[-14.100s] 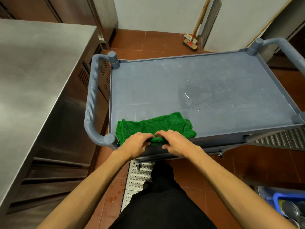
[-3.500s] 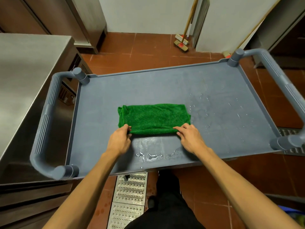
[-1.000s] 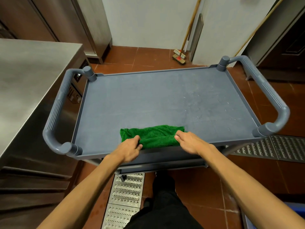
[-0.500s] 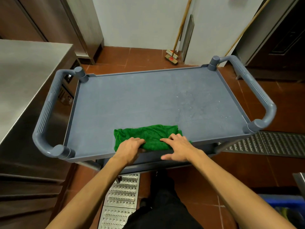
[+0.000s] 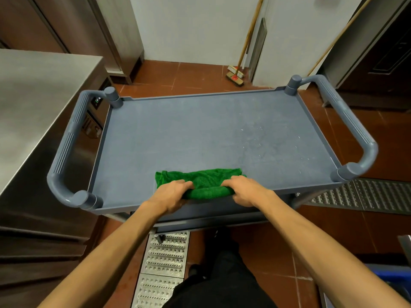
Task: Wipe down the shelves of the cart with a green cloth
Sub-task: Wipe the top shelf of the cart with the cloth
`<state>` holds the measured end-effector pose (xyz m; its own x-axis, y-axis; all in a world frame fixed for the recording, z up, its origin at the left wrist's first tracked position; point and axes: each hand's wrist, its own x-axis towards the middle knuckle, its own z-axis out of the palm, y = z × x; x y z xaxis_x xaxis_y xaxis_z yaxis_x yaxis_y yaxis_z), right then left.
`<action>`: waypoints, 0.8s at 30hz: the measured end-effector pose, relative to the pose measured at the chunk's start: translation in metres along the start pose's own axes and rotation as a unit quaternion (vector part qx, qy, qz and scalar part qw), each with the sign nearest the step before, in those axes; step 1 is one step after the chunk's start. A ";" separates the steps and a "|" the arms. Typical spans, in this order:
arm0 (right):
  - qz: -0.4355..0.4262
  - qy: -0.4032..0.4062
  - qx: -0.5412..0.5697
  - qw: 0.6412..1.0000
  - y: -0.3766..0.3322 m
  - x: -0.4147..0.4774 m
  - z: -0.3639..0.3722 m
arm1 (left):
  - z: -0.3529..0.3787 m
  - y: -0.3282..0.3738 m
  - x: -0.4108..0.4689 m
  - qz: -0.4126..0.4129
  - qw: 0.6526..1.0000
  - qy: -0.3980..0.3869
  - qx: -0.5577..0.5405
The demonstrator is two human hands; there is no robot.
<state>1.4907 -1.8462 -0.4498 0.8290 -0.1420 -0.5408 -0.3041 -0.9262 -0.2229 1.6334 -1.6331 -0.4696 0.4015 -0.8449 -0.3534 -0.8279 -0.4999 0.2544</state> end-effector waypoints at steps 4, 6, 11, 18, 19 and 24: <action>0.023 0.030 0.022 0.999 0.020 -0.007 -0.018 | -0.013 -0.021 -0.009 -0.039 0.999 -0.004 0.015; 0.034 0.034 0.039 0.998 0.032 -0.004 -0.030 | -0.020 -0.036 -0.011 -0.057 0.998 0.005 0.001; 0.023 0.053 0.053 0.997 0.045 0.012 -0.057 | -0.036 -0.048 -0.006 -0.075 0.993 0.068 -0.054; -0.001 0.059 0.059 0.997 0.068 0.031 -0.105 | -0.090 -0.038 0.028 -0.063 0.979 0.167 -0.094; -0.002 0.061 0.059 0.996 0.074 0.034 -0.113 | -0.097 -0.038 0.032 -0.061 0.977 0.180 -0.097; -0.007 0.087 0.071 0.994 0.107 0.050 -0.151 | -0.121 -0.029 0.063 -0.069 0.971 0.207 -0.099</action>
<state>1.5704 -2.0046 -0.3783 0.8981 -0.1995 -0.3918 -0.3453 -0.8717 -0.3476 1.7308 -1.6950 -0.3902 0.6596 -0.7514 -0.0141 -0.6806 -0.6052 0.4129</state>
